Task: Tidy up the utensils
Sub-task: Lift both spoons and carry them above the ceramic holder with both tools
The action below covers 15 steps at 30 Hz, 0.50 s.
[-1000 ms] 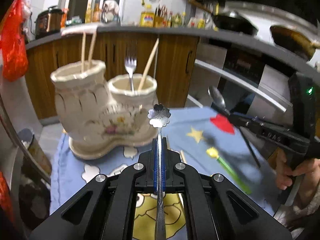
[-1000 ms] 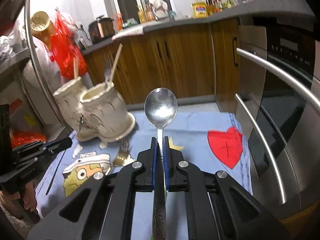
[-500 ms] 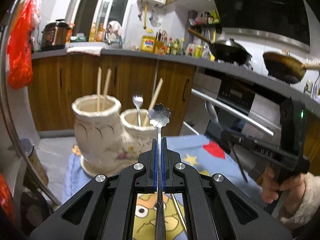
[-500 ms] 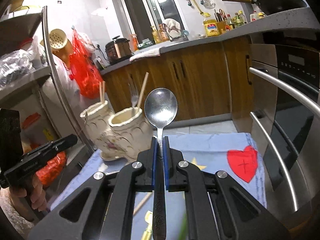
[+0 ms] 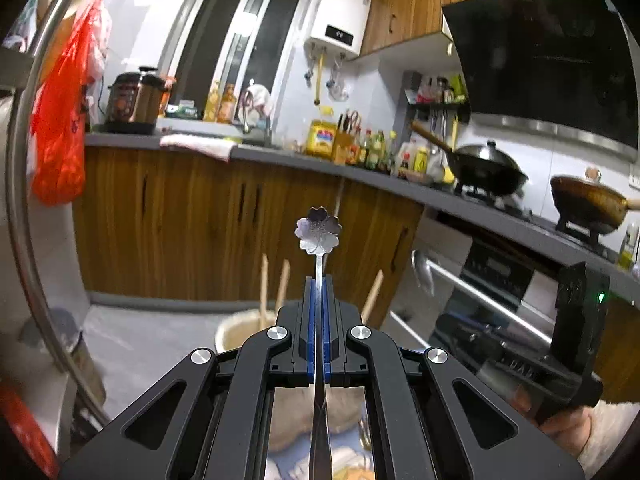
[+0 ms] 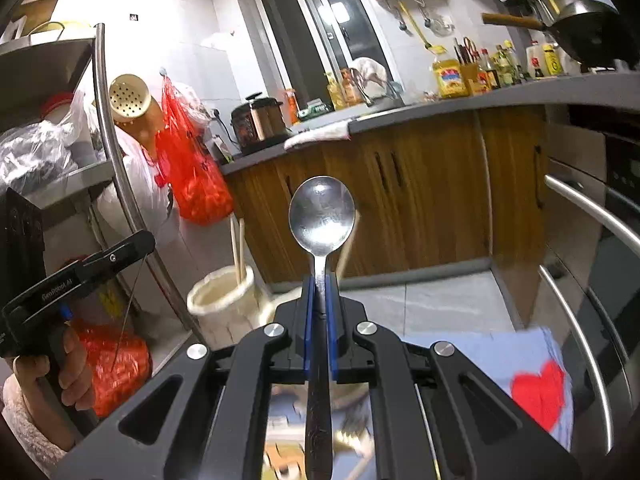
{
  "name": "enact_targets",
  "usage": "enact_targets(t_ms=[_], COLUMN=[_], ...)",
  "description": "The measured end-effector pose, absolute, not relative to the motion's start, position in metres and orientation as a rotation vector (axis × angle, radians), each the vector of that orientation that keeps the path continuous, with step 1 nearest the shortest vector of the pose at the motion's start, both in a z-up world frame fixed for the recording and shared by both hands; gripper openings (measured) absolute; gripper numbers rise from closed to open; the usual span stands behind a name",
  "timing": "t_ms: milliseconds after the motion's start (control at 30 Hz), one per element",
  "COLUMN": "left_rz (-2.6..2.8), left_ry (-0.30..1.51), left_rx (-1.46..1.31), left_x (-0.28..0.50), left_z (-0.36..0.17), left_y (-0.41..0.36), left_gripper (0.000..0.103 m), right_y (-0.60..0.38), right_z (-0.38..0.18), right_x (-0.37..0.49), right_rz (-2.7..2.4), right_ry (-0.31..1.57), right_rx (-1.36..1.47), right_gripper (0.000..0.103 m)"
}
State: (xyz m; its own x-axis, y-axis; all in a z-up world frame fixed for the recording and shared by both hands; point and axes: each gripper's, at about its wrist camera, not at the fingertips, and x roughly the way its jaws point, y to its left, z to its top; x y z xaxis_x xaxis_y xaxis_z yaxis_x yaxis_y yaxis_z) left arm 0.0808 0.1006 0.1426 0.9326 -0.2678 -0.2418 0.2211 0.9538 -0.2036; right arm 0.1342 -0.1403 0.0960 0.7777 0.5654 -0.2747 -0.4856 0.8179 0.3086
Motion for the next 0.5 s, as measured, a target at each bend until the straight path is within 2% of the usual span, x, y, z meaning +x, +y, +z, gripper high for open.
enact_targets(t_ms=[233,500], left_rz=[-0.264,-0.253], left_ry=[0.238,0.185], left_rx=[-0.218,-0.223], left_x=[0.119,0.15], left_z=[0.156,0.143], left_y=[0.118,0.122], left_gripper=[0.003,0.003], right_y=[-0.109,-0.079], right_z=[0.117,0.102], right_x=[0.172,0.2], right_rz=[0.596,0.587], right_ry=[0.301,0.238], right_rx=[0.259,0.267], right_gripper=[0.006,0.006])
